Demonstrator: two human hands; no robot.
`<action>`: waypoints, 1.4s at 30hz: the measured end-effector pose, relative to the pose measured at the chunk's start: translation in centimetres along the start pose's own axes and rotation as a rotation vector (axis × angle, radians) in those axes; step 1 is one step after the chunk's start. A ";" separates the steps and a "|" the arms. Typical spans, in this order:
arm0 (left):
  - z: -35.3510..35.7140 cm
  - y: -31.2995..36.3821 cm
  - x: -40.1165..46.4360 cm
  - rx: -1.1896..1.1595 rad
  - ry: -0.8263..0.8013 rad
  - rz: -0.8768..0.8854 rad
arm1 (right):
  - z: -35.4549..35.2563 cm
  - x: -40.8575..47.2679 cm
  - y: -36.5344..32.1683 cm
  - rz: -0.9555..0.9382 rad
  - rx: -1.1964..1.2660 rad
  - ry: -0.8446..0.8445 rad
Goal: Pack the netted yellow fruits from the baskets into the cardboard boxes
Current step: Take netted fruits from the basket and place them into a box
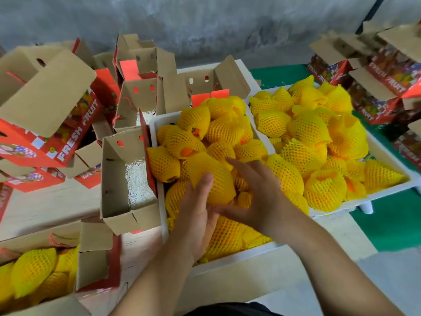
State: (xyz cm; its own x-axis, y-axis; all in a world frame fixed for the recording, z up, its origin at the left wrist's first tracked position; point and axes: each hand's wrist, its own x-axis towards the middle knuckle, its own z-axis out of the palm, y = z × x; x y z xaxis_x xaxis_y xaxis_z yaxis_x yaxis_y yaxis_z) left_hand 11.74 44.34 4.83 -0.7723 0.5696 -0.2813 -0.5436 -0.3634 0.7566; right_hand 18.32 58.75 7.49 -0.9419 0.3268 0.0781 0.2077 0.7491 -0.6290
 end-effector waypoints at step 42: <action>-36.3 19.5 -17.0 0.399 0.420 0.075 | 29.4 -2.0 -28.5 0.223 0.638 -0.254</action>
State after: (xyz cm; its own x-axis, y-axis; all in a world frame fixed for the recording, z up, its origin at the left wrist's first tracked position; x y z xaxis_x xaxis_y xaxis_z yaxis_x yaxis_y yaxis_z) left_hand 2.31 0.82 2.97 -0.9124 0.1818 -0.3668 -0.3794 -0.0392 0.9244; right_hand 6.58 19.83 2.53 -0.9436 0.2301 -0.2381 0.2803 0.1724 -0.9443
